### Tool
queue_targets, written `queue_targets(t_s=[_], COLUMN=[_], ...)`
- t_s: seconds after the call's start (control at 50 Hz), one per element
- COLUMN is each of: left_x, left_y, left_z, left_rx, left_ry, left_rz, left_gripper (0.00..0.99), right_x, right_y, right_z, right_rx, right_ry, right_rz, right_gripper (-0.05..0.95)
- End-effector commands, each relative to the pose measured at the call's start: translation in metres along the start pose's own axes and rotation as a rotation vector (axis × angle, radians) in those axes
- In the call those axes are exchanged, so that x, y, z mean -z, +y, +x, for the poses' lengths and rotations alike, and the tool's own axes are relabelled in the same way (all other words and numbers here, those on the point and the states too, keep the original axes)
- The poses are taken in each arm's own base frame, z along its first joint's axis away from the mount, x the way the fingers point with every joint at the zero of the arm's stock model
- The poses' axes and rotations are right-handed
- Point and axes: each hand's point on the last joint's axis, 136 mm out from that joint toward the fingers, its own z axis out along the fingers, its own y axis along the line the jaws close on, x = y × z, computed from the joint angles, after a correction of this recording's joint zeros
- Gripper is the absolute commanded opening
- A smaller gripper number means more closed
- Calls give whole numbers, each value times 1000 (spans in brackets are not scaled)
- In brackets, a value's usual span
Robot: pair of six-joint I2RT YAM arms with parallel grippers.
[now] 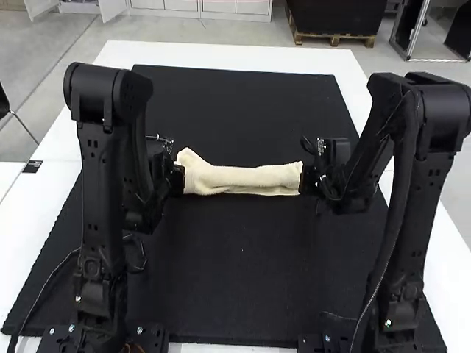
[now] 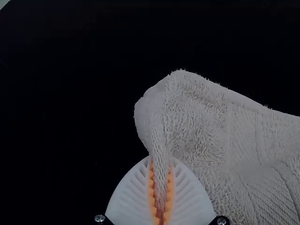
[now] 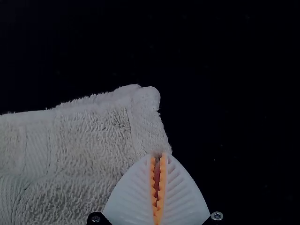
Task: Fold the towel.
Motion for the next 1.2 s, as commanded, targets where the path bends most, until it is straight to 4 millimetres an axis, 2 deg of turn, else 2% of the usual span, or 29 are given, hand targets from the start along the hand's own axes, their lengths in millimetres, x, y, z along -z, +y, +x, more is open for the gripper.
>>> queue_targets(t_s=[0.0,0.4,0.7,1.18], left_x=[-6,-10,-11,-16], left_y=[3,6,7,7], left_z=[-6,-16,-17,-13], left_rx=[5,8,8,10], left_ry=[-25,-57,-61,-55], left_rz=[-11,-17,-19,-20], left_gripper=[30,30,28,28], right_x=[-2,-4,-3,-2], right_y=[-5,-8,-28,-26], right_z=[9,11,11,16], right_rx=[19,23,37,40], right_ry=[11,7,7,17], right_rz=[30,38,78,74], right_gripper=[-18,-18,-18,-18])
